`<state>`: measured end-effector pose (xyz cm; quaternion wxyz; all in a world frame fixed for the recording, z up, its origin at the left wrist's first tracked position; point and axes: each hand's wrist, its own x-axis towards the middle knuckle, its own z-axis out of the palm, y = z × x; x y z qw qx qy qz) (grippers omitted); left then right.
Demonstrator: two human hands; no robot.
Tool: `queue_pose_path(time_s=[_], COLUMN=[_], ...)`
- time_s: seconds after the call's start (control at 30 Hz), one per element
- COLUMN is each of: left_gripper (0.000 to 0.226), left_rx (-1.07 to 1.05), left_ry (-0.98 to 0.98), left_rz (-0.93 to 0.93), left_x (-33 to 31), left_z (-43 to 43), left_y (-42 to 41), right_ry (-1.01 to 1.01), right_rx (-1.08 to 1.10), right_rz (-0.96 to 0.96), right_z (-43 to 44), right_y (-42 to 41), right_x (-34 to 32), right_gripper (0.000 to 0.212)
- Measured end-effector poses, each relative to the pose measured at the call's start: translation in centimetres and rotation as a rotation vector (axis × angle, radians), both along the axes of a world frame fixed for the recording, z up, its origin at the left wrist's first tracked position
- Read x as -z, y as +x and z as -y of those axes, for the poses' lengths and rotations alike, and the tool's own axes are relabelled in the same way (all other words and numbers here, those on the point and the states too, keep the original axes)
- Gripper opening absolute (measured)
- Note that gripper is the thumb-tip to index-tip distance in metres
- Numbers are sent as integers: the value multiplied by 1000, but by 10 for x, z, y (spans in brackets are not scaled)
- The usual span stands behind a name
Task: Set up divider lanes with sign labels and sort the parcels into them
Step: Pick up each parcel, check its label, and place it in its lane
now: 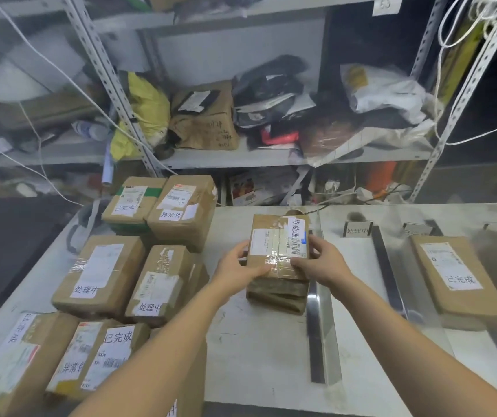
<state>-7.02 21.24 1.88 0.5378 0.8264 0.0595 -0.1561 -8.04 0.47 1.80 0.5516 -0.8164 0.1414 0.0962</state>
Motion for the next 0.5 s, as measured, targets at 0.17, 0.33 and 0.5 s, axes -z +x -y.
queue_pose_path(time_s=[0.17,0.33,0.5], left_gripper=[83,68,60], left_rx=[52,104,81], left_ry=[428,803,938], left_rz=[191,346,402], left_x=[-25,-41,-52], left_z=[-25,-69,-137], left_y=[6,4,9], right_ry=[-416,-522,-639], right_rx=[-109,-399,-512], right_rz=[245,339,339], right_z=[-23,-80,-140], right_y=[10,25,34], right_x=[-24,-30,-32], right_gripper=[67,69,70])
